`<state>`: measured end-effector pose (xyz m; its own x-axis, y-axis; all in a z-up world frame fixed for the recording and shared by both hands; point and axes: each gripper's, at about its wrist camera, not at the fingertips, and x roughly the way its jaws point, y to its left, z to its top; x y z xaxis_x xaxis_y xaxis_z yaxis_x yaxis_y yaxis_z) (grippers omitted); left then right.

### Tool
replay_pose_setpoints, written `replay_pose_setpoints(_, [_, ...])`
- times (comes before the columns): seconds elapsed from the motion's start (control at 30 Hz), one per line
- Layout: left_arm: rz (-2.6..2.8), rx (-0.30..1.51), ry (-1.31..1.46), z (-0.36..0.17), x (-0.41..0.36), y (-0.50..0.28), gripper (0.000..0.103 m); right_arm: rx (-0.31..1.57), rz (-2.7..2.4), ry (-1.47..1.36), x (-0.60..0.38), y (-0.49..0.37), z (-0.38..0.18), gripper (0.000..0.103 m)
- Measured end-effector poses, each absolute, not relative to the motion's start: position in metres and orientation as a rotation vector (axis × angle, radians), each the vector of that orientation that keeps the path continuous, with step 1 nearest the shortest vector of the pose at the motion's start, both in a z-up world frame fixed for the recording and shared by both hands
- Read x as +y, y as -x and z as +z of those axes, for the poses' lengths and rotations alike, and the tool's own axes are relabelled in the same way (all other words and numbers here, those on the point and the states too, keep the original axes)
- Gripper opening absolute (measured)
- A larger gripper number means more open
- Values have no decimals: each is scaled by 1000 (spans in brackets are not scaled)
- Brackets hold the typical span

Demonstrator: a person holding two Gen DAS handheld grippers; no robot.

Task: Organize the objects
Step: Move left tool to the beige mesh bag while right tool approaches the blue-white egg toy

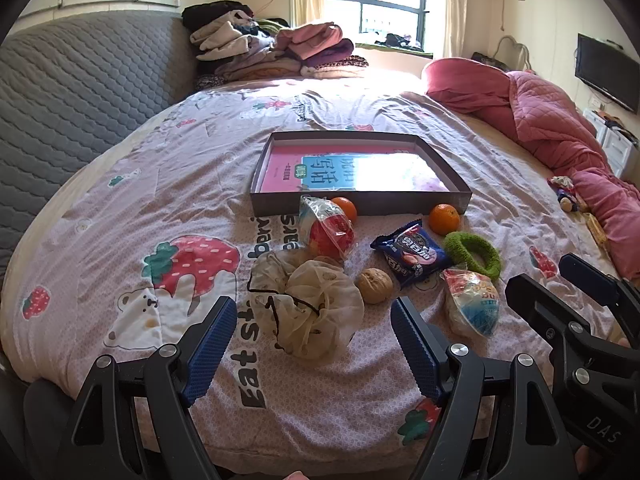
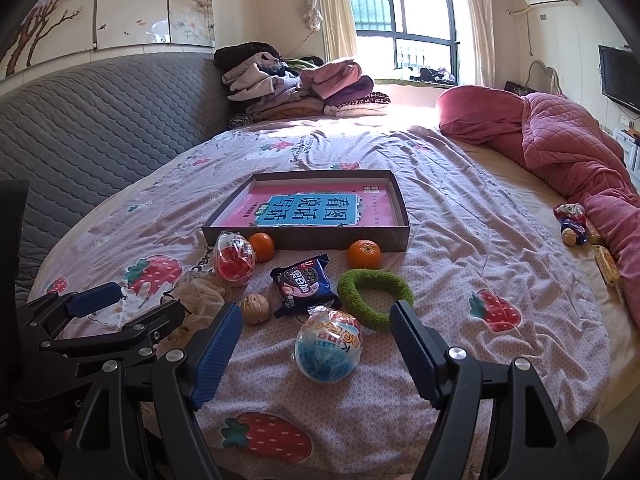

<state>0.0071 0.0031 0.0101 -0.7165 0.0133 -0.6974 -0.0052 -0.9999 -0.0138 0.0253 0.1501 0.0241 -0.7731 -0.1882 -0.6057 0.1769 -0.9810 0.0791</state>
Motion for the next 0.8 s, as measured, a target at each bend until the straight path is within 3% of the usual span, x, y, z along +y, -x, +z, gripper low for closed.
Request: replay_pose_setpoints(0.8, [2855, -45, 1236, 1, -2, -6, 80, -26, -2782, -1005, 152, -25, 14, 76])
